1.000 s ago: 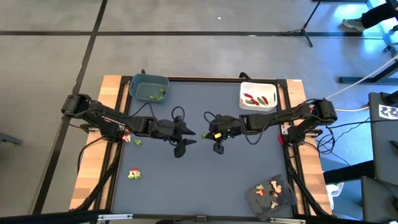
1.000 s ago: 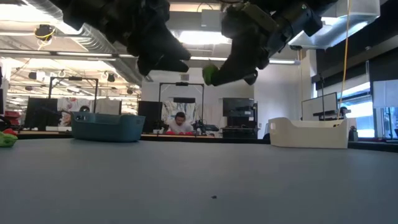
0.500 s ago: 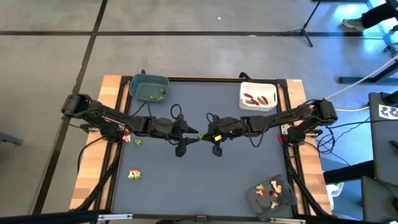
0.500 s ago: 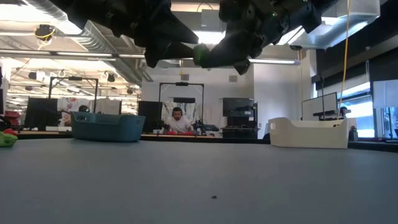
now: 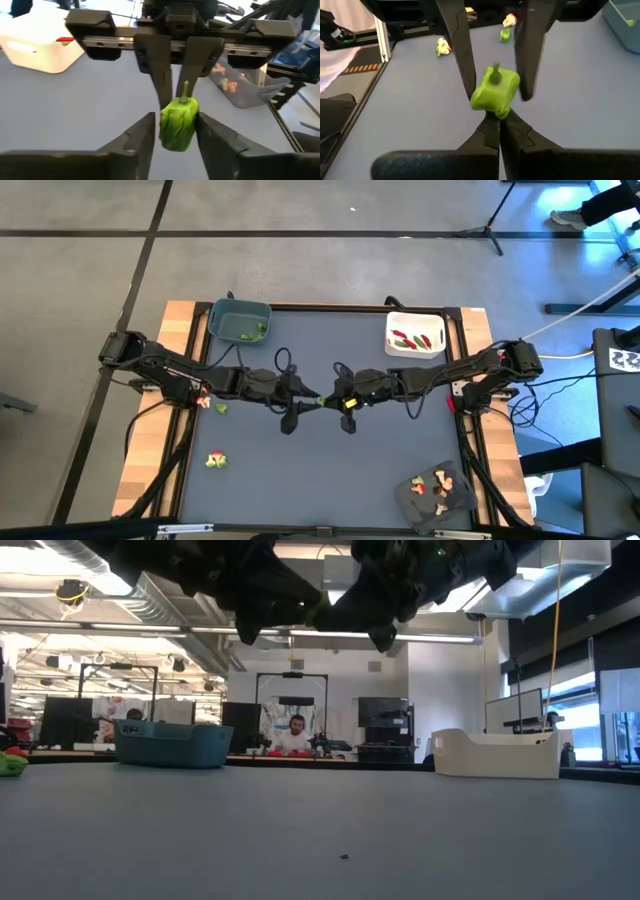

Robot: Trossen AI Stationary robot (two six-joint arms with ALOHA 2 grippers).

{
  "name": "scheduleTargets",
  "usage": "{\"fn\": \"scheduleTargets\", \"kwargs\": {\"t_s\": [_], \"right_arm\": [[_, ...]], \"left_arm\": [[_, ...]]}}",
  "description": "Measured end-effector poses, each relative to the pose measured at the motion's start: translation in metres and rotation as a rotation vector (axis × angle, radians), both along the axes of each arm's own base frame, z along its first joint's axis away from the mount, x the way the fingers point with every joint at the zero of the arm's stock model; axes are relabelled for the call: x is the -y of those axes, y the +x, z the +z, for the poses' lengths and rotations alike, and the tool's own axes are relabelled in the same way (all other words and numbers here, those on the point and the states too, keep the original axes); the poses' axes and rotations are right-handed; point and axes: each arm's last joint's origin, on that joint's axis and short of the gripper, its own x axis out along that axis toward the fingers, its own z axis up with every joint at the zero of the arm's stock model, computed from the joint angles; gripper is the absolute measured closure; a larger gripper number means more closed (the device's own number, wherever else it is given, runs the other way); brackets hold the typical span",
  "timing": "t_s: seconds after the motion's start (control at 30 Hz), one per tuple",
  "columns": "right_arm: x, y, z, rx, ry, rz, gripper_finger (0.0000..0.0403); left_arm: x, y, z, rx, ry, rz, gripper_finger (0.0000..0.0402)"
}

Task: Sort produce into baskets
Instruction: Put the green bell pepper into the blue bin

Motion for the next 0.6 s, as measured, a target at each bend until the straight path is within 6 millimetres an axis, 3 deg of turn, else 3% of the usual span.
{"fn": "scheduleTargets", "kwargs": {"t_s": [0.17,0.3,0.6], "right_arm": [[-0.0001,0.0001,0.0002,0.000,0.022,-0.009,0.0401],[-0.0001,0.0005,-0.0008,-0.011,0.084,-0.039,0.0373],[-0.0001,-0.0031,-0.0047,-0.080,0.119,-0.010,0.0269]], "left_arm": [[0.0008,0.0000,0.0000,-0.001,0.010,-0.034,0.0333],[0.0008,-0.0002,-0.0005,-0.007,0.029,-0.041,0.0370],[0.0004,-0.0030,-0.0065,-0.078,0.043,-0.041,0.0358]]}}
